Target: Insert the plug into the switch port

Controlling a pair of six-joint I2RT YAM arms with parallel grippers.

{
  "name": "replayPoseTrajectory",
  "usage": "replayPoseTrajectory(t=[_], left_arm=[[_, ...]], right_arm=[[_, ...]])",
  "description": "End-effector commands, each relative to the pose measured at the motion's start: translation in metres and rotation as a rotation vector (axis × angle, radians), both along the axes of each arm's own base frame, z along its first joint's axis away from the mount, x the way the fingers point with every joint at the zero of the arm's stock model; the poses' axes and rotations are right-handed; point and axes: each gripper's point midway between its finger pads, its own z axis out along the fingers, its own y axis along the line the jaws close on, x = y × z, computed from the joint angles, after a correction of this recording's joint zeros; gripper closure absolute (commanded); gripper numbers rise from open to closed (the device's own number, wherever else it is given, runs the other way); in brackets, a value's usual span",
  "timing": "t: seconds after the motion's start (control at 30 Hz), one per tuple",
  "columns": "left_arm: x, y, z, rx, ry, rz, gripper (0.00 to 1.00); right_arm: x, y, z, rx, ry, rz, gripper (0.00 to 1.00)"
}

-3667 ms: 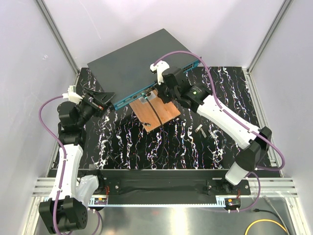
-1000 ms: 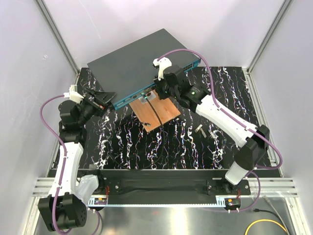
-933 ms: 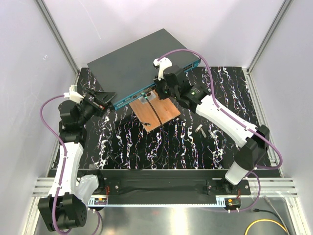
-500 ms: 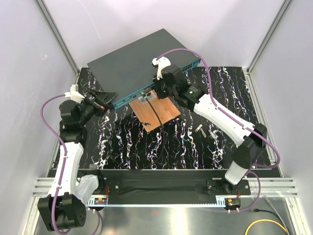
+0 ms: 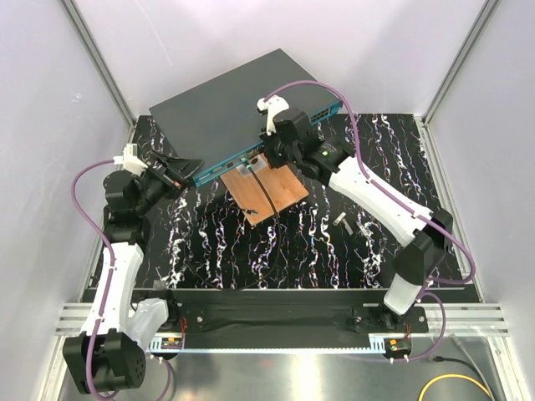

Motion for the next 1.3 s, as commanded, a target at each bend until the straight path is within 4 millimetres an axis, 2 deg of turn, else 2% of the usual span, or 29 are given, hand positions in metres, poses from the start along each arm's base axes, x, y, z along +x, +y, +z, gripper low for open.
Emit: replayPoseTrajectory(t=[0.0,0.07,0.1,0.17,0.2,0.27,0.3,0.33,0.4,0.43,0.53,0.63,0.67,0.7,0.77,0.97,1.07,1.2,1.23,1.27], left_arm=[[0.002,0.000,0.012,0.032,-0.041,-0.003,0.04],[0.001,0.001,0.018,0.055,-0.054,-0.005,0.03],[0.001,0.001,0.021,0.062,-0.065,-0.005,0.02],[0.000,0.003,0.021,0.063,-0.057,0.002,0.01],[-0.001,0.007,0.022,0.062,-0.062,0.018,0.01],[-0.001,0.012,0.020,0.052,-0.053,0.037,0.01],[-0.001,0.018,0.019,0.046,-0.053,0.056,0.01],[0.000,0.022,0.019,0.038,-0.052,0.065,0.01],[-0.001,0.028,0.023,0.038,-0.062,0.076,0.01],[0.001,0.037,0.025,0.040,-0.066,0.099,0.01],[0.002,0.052,0.034,0.064,-0.085,0.126,0.01],[0.002,0.066,0.043,0.107,-0.088,0.151,0.01],[0.002,0.068,0.046,0.115,-0.095,0.151,0.01],[0.003,0.074,0.048,0.127,-0.101,0.168,0.01],[0.002,0.079,0.056,0.156,-0.122,0.181,0.01],[-0.002,0.082,0.077,0.218,-0.198,0.182,0.01],[-0.005,0.078,0.090,0.259,-0.252,0.165,0.01],[-0.009,0.075,0.106,0.313,-0.317,0.143,0.01],[-0.010,0.074,0.110,0.334,-0.337,0.139,0.01],[-0.011,0.073,0.113,0.347,-0.352,0.135,0.01]], right_arm=[[0.024,0.018,0.076,0.188,-0.231,0.016,0.94],[0.015,0.007,0.074,0.160,-0.223,0.021,0.89],[0.011,0.003,0.062,0.124,-0.209,0.033,0.83],[0.002,-0.014,0.062,0.101,-0.204,0.031,0.78],[-0.003,-0.019,0.048,0.077,-0.178,0.045,0.72],[-0.012,-0.036,0.049,0.076,-0.164,0.041,0.68],[-0.015,-0.043,0.036,0.056,-0.140,0.041,0.66],[-0.020,-0.051,0.042,0.064,-0.144,0.041,0.63],[-0.022,-0.069,0.027,0.039,-0.100,0.023,0.59],[-0.025,-0.077,0.028,0.040,-0.093,0.020,0.57],[-0.029,-0.108,0.011,-0.007,-0.027,0.022,0.55],[-0.038,-0.139,-0.014,-0.082,0.057,0.031,0.48],[-0.048,-0.149,-0.032,-0.134,0.110,0.058,0.42],[-0.051,-0.159,-0.040,-0.159,0.132,0.056,0.39],[-0.061,-0.179,-0.057,-0.220,0.172,0.059,0.38],[-0.102,-0.227,-0.131,-0.378,0.403,0.057,0.41],[-0.107,-0.249,-0.153,-0.415,0.456,0.040,0.43],[-0.102,-0.278,-0.182,-0.490,0.542,-0.017,0.47],[-0.102,-0.281,-0.195,-0.505,0.593,-0.018,0.48],[-0.101,-0.285,-0.198,-0.516,0.619,-0.026,0.49]])
